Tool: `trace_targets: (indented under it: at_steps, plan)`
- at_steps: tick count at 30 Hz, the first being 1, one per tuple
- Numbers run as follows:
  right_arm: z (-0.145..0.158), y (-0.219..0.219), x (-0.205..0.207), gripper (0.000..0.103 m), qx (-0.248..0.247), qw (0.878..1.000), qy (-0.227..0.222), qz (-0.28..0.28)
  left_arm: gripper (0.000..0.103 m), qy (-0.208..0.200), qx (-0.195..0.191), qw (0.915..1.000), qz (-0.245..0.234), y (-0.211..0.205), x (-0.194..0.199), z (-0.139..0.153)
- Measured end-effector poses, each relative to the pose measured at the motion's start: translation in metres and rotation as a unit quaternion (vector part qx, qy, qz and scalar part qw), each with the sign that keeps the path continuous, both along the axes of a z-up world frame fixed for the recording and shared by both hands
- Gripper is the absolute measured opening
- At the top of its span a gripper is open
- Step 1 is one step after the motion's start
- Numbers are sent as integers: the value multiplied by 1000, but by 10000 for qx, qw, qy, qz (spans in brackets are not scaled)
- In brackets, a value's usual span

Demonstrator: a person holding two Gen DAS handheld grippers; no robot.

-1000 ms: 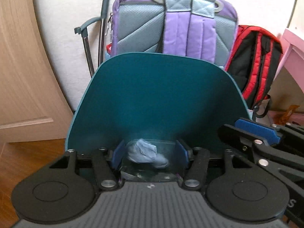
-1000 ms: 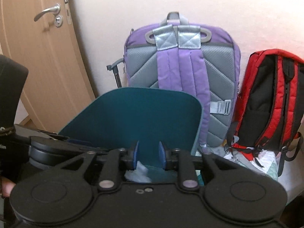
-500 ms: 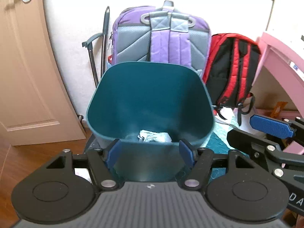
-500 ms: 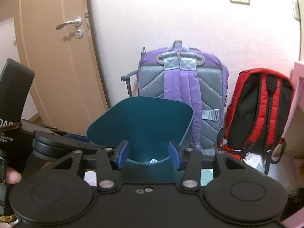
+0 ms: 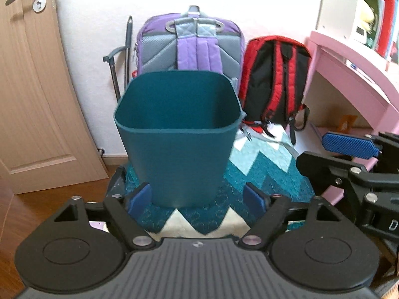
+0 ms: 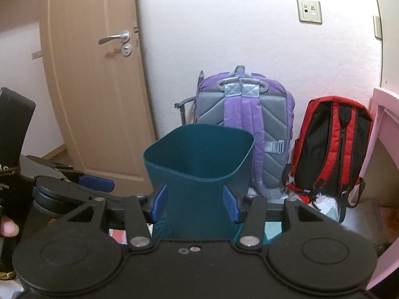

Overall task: Collect trash
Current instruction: 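Withdraw both tools from the bin and lower them back to the pile, then grasp the pink mesh sponge with the left tool while right grasps the orange plastic bag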

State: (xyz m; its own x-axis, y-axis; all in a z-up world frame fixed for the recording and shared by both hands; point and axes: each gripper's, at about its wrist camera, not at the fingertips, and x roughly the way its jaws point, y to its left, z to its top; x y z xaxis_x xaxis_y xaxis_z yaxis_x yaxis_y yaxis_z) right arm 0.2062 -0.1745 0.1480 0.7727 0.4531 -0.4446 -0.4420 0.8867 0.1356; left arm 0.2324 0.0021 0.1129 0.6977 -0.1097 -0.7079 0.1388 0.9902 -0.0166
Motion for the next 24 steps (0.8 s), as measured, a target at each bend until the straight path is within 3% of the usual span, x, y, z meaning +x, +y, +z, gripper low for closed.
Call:
trace_targets:
  at_steps: [6, 12, 18, 24]
  plan:
    - [-30, -8, -18, 50, 6, 9996, 264, 47, 84, 225, -137, 9995, -178, 5, -24, -35]
    - [-85, -11, -24, 50, 31, 9978, 652, 64, 98, 558, -250, 9978, -267, 11, -33, -89]
    - [-172, -7, -19, 50, -208, 9903, 1368, 110, 98, 1334, -316, 9905, -79, 21, -20, -177]
    - [-273, -10, 1, 50, -261, 9675, 2509, -197, 98, 2241, -352, 9728, 463, 38, 8, -279]
